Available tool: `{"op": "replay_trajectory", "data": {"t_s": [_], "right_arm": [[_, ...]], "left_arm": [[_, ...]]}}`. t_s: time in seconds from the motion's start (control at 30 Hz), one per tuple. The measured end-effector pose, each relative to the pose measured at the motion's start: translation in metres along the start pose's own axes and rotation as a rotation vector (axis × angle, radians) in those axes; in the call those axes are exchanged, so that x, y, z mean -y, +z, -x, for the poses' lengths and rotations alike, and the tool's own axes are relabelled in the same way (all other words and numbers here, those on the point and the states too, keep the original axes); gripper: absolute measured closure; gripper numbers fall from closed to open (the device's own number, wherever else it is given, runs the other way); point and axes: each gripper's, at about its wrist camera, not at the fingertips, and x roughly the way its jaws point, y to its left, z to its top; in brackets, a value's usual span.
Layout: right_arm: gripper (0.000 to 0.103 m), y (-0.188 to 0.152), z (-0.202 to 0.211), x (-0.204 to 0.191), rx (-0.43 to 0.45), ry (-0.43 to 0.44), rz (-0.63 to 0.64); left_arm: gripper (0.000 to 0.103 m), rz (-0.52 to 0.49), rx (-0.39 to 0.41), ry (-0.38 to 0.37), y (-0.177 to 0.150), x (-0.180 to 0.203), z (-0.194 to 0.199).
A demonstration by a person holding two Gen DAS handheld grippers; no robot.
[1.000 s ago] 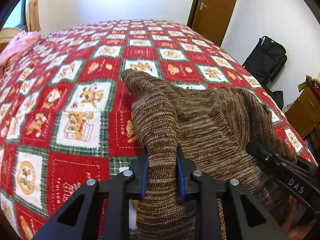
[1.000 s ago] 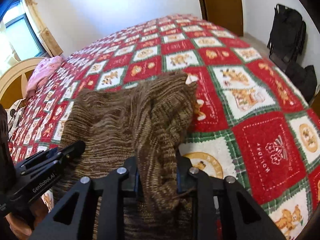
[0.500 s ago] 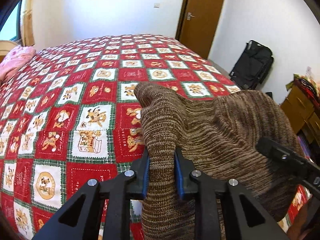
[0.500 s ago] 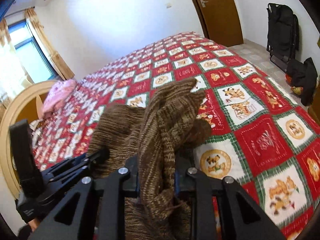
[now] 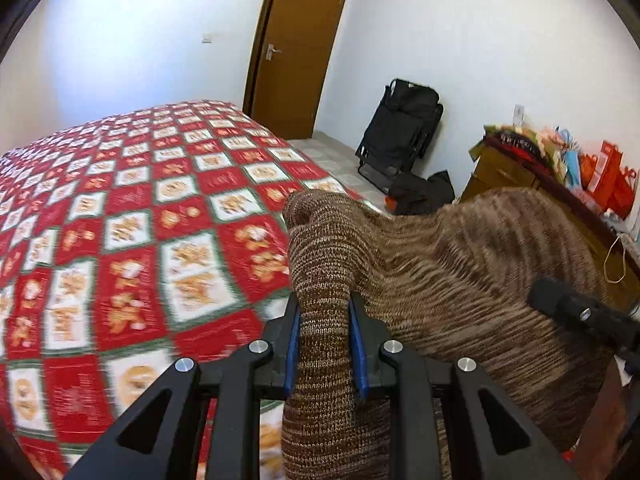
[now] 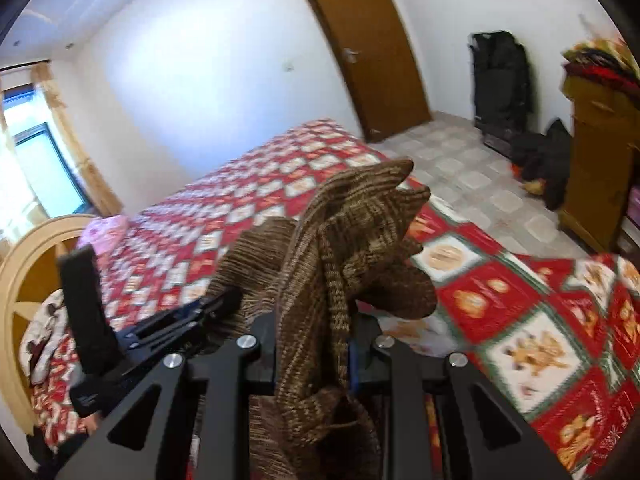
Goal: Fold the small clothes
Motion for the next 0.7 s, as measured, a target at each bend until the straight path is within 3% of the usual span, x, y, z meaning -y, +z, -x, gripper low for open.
{"op": "replay_trajectory", "data": {"t_s": [0.07,0.13,0.2,0.3,0.4,0.47,0.53,0.6,0.7], "right_arm": [[0.077,-0.006,-0.024,0.02,-0.044,-0.025,-0.026],[0.077,-0.019,-0.056,0.049,-0.105,-0.111,-0.084],[0.077,-0.033,-0.075,0.072,-0.153,-0.161,-0.155],[0.075,-0.037,-0.079,0.085,-0.146,-0.106,-0.225],[0.07,-0.033,-0.081,0.08,-0.142,-0.091,-0.219],[0.067,-0.033,-0.073,0.077,-0.118,-0.083,-0.216],[0.055,-0.036,-0.051,0.068,-0.082,-0.072,-0.191],[0.04,-0.043,-0.023,0.053,-0.055,-0.078,-0.123],[0.035,-0.064,0.001,0.035,-0.068,-0.077,-0.068]], "left_arm": [[0.08,-0.011,-0.03,0.048,-0.007,0.011,-0.032],[0.08,-0.019,-0.106,0.118,-0.014,0.014,-0.06],[0.08,0.008,-0.16,0.118,-0.02,0.007,-0.07],[0.08,-0.004,-0.175,0.165,-0.026,-0.002,-0.07],[0.08,0.047,-0.209,0.137,-0.033,-0.014,-0.061],[0.08,0.062,-0.224,0.117,-0.039,-0.017,-0.05],[0.076,0.062,-0.244,0.115,-0.046,-0.016,-0.039],[0.056,0.067,-0.246,0.113,-0.057,-0.016,-0.027],[0.051,0.027,-0.223,0.11,-0.073,-0.014,-0.014]]}}
